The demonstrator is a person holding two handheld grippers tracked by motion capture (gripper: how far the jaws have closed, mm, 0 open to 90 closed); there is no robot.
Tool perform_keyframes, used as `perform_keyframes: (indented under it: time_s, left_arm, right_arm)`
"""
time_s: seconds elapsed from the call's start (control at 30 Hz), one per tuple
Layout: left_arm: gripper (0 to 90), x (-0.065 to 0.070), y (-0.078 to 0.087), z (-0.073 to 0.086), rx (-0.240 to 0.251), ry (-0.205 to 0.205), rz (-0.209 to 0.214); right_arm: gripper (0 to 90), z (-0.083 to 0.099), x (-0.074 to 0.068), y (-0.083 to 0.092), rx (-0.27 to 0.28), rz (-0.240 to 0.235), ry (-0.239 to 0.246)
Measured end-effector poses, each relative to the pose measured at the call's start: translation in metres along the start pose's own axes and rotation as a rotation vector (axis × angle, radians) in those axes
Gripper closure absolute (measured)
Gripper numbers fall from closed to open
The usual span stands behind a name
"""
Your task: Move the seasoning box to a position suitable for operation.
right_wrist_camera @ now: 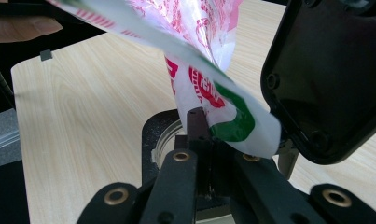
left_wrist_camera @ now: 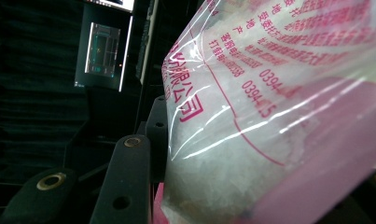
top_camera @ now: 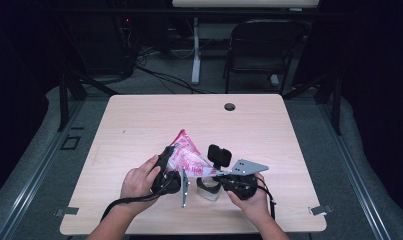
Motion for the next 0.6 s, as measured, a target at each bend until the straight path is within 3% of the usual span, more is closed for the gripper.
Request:
perform_keyframes:
  time_s: [0.6]
  left_arm:
    - [64.2,0.0006,0.0011,-0.0019,-0.004,-0.035,-0.011]
  right_arm:
    - [89.6,0.0005,-0.0015,-0.0014,0.002,0.009,0.002]
Point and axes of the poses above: each handheld gripper's, and its own axes: y roughly backward along the jaws, z roughly out of its underside, x roughly to its right, the point moved 1 cm from there along -y, roughly forward along the jaws, and after that the axes turned 4 degrees about z, right-handed, at the moved point
